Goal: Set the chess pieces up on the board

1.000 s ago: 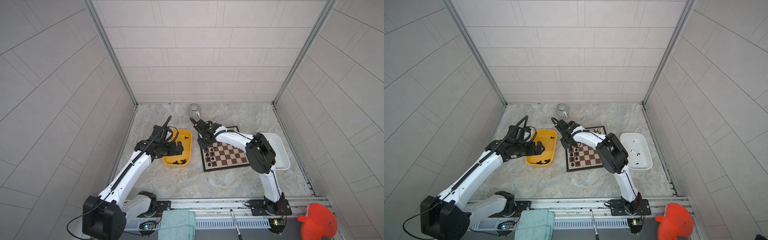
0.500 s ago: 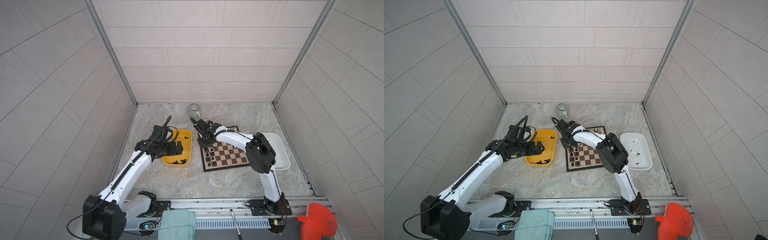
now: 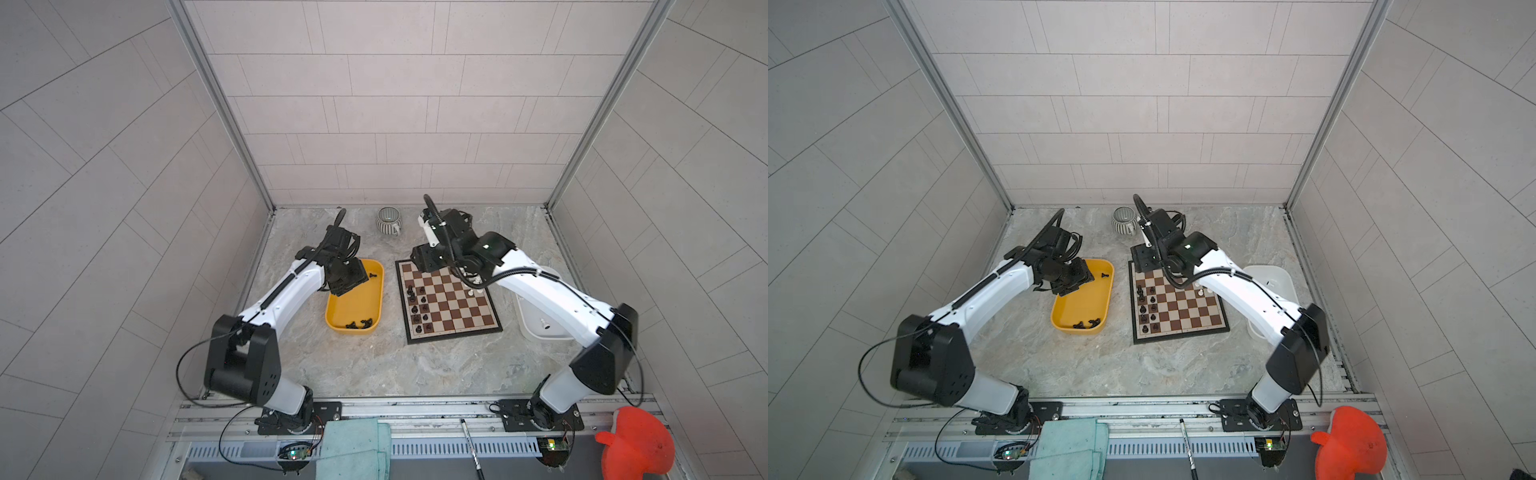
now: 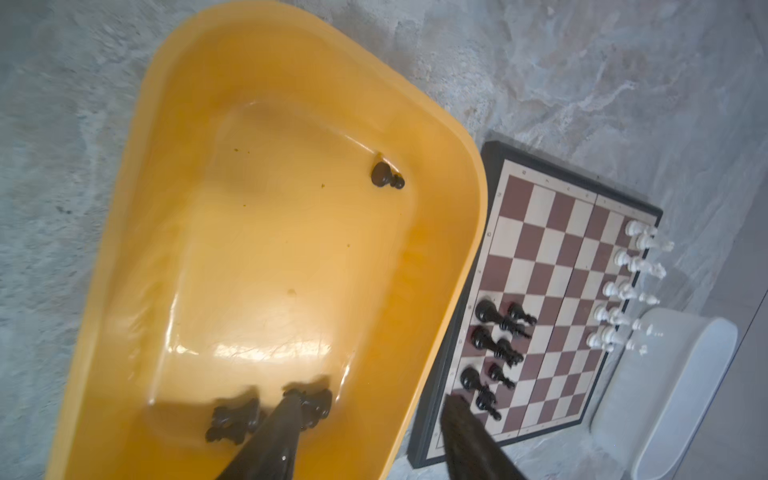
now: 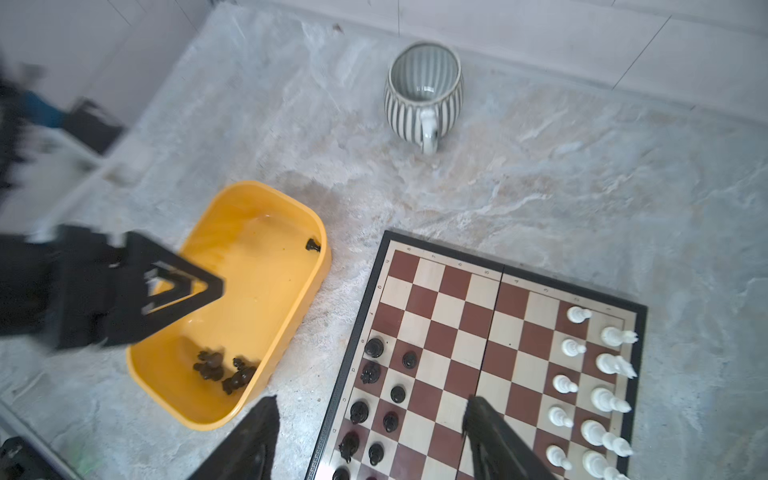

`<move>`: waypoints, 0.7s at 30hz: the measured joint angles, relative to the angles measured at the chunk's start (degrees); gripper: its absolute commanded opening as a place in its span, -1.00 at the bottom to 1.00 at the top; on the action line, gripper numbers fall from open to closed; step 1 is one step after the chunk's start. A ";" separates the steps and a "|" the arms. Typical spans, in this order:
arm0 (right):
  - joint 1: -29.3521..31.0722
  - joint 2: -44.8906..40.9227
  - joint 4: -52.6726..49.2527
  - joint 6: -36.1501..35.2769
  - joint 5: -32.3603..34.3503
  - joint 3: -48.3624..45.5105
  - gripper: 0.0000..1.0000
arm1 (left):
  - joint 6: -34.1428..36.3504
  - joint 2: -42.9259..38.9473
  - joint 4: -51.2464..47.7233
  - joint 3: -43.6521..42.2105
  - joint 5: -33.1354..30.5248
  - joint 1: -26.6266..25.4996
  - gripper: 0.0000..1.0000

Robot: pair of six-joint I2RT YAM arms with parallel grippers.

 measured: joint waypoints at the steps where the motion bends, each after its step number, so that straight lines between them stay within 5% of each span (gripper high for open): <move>1: -0.04 -3.04 0.50 0.07 -0.17 -2.29 0.68 | -2.05 2.05 0.31 0.87 -0.15 -0.24 0.13; 11: -5.70 -16.94 0.33 1.20 -5.05 -13.57 0.80 | -18.32 16.87 0.98 10.29 -4.31 -2.29 -0.09; 21: -11.43 -22.80 -0.31 2.19 -10.78 -17.53 0.78 | -26.23 23.93 1.90 13.88 -7.69 -2.64 -0.16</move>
